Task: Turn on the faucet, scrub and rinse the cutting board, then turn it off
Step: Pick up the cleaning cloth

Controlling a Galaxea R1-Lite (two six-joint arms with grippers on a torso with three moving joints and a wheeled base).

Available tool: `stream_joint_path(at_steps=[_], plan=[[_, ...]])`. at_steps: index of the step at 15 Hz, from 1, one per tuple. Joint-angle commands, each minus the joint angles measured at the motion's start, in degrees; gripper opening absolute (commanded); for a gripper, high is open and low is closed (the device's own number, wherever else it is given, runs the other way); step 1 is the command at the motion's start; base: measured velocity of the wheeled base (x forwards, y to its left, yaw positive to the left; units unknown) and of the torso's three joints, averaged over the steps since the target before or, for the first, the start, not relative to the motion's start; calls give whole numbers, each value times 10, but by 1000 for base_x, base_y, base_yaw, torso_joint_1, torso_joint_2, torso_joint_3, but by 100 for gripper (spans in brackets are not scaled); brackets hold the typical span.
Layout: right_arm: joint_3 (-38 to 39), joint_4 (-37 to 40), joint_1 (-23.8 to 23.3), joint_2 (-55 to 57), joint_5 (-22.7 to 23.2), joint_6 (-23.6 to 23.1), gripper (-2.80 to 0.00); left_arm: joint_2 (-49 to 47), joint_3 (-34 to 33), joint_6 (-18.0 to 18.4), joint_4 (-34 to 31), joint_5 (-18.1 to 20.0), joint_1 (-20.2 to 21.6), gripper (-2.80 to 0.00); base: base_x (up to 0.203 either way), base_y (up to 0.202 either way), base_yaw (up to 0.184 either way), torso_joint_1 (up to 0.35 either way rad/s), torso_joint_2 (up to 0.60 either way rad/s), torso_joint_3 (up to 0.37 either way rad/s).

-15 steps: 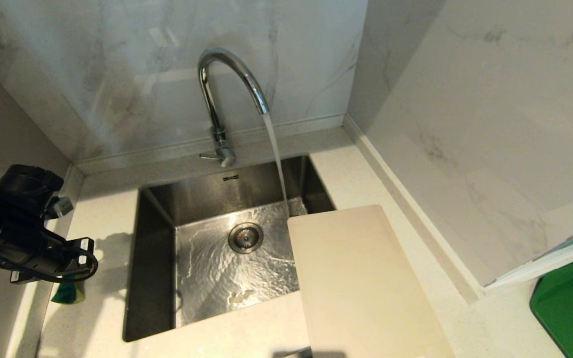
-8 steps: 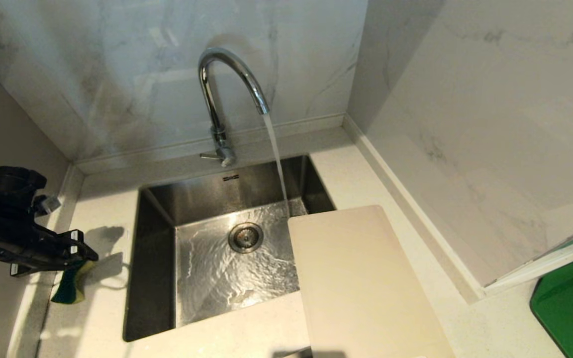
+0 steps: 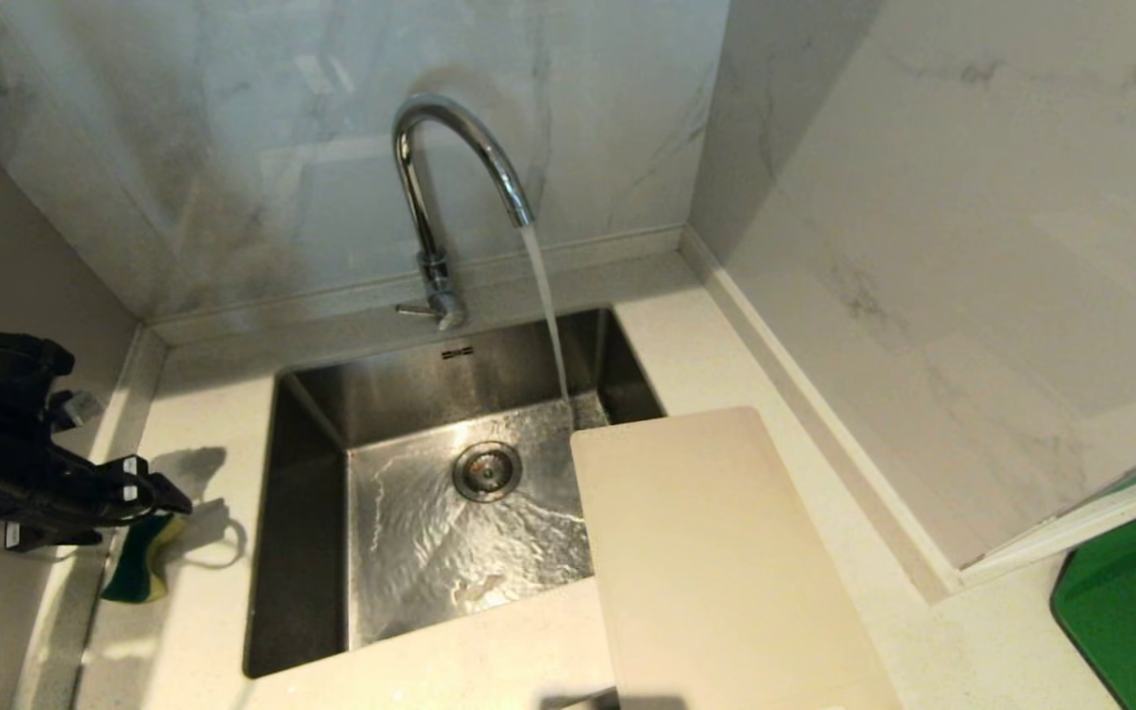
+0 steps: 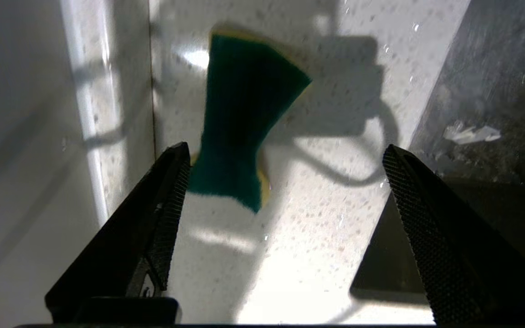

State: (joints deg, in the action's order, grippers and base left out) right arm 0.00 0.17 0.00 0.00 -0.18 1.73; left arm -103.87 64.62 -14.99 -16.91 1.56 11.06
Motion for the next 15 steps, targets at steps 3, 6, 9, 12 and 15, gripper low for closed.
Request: stream_joint_path(at_steps=[3,6,9,12,15], plan=[[0,0,0,0,0,0,-280,-1,-2,-5,-11,2,14,0,0,0,0,0,0,0],[1,0,0,0,0,0,-280,-25,0,-6,-5,1,14,0,0,0,0,0,0,0],[0,0,0,0,0,0,-280,-42,-1,-6,-5,1,19,0,0,0,0,0,0,0],[1,0,0,0,0,-1,-280,-61,-1,-6,-2,1,29,0,0,0,0,0,0,0],[1,0,-1,0,0,0,-280,-79,-1,-6,20,3,38,0,0,0,0,0,0,0]])
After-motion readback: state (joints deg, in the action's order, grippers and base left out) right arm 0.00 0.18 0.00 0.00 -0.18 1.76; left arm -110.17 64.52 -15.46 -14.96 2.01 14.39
